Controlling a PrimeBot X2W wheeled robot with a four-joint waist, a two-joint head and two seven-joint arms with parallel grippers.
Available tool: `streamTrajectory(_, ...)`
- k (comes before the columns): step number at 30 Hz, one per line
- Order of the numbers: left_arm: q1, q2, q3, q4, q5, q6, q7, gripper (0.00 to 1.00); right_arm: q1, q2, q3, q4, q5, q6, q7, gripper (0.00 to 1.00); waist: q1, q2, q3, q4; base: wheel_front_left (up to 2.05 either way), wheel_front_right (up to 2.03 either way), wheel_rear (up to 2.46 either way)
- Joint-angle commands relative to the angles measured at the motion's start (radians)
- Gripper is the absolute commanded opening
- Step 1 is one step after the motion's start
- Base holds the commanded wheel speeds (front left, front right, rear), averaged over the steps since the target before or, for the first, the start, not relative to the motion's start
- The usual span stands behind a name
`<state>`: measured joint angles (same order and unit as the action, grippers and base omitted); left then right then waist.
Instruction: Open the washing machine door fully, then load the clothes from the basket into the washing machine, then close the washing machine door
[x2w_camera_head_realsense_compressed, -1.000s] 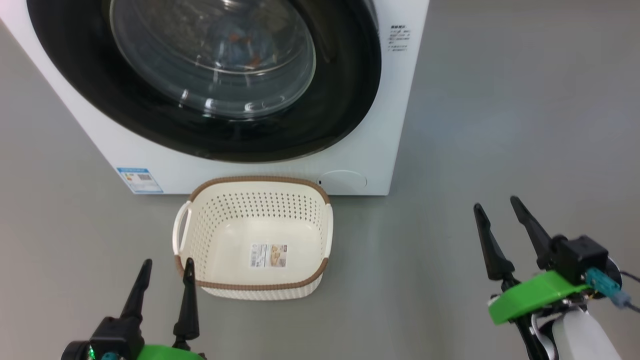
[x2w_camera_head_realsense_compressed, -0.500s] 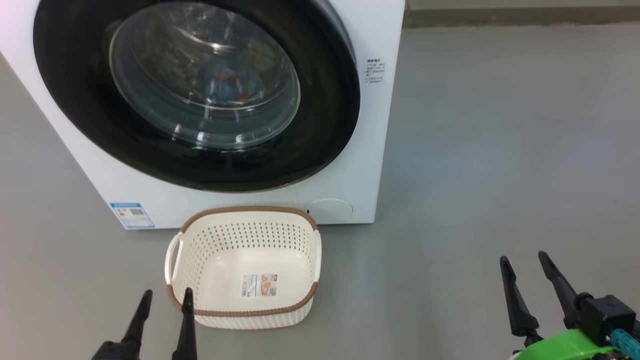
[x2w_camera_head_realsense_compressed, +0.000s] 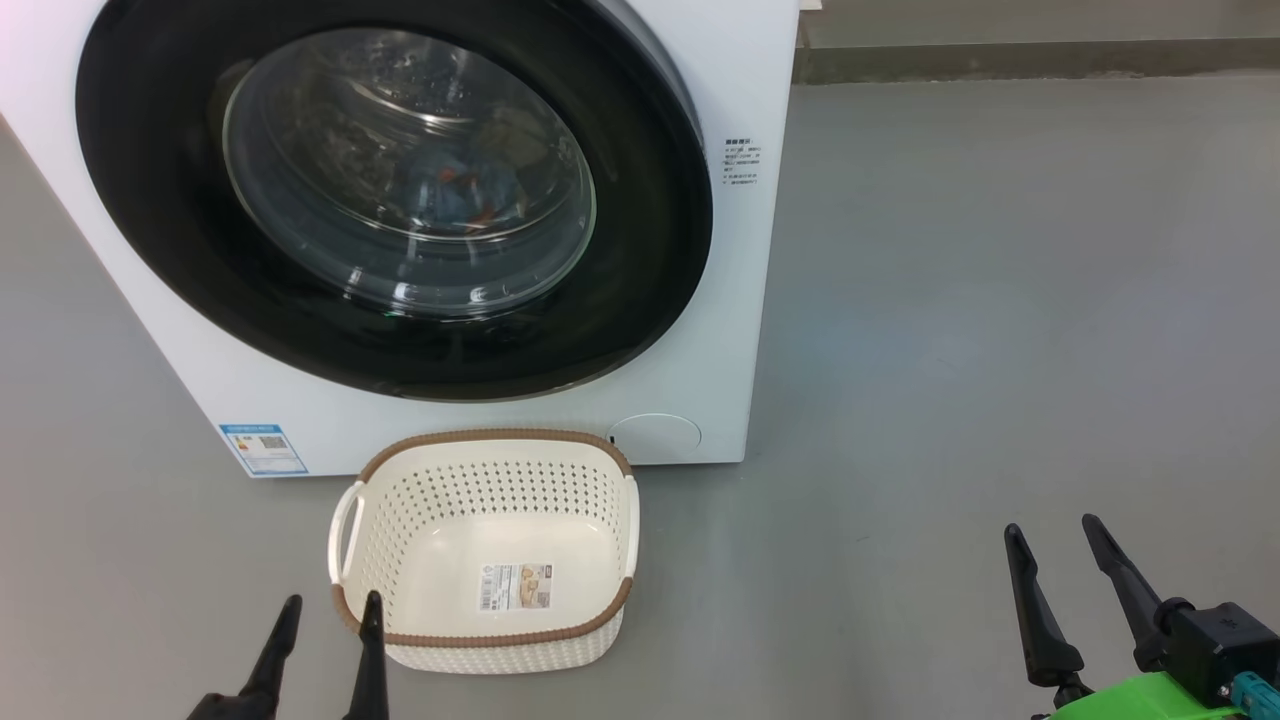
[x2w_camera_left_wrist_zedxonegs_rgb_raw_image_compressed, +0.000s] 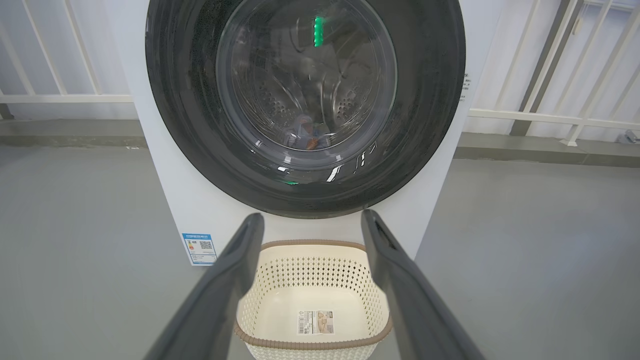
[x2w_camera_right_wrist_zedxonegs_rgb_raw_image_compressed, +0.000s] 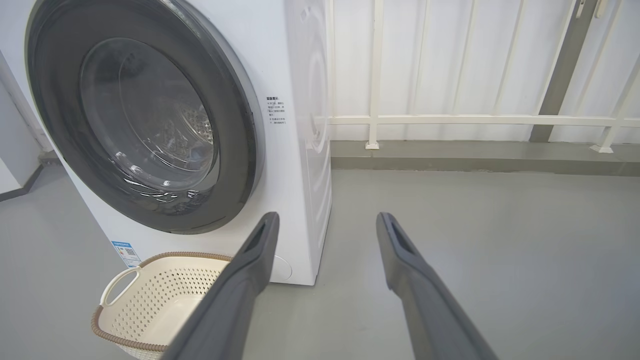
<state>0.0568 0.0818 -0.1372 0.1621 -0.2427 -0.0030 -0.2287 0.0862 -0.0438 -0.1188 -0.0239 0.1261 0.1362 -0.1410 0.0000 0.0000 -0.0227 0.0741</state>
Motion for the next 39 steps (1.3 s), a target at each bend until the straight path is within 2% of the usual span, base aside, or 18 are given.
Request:
streamTrajectory(1, -0.022, 0.016, 0.029, -0.028, -0.009, 0.011, 0.001, 1.00, -0.005, -0.007, 0.024, -0.032, 0.007, -0.006, 0.001, 1.00, 0.0000, 0.0000, 0.000, 0.000, 0.00, 0.00, 0.00)
streamTrajectory(26, -0.024, 0.024, 0.016, -0.024, -0.021, 0.031, -0.005, 1.00, -0.001, -0.006, 0.025, -0.028, 0.017, -0.006, 0.010, 1.00, 0.0000, 0.0000, -0.002, 0.000, 0.00, 0.00, 0.00)
streamTrajectory(27, 0.002, 0.005, -0.015, 0.003, -0.010, 0.020, 0.000, 0.00, 0.017, 0.002, 0.001, 0.004, 0.007, 0.000, 0.008, 0.00, 0.0000, 0.0000, -0.001, 0.000, 0.00, 0.00, 0.00)
streamTrajectory(34, 0.011, -0.010, -0.015, 0.045, -0.037, 0.017, 0.007, 0.00, 0.018, 0.009, 0.001, 0.062, 0.036, 0.000, 0.015, 0.00, 0.0001, 0.0000, -0.001, -0.001, 0.00, 0.00, 0.00)
streamTrajectory(39, 0.006, -0.011, -0.004, 0.045, -0.091, 0.011, 0.021, 0.00, 0.011, 0.009, 0.002, 0.069, 0.096, 0.000, 0.025, 0.00, 0.0021, 0.0000, -0.002, -0.004, 0.00, 0.00, 0.00)
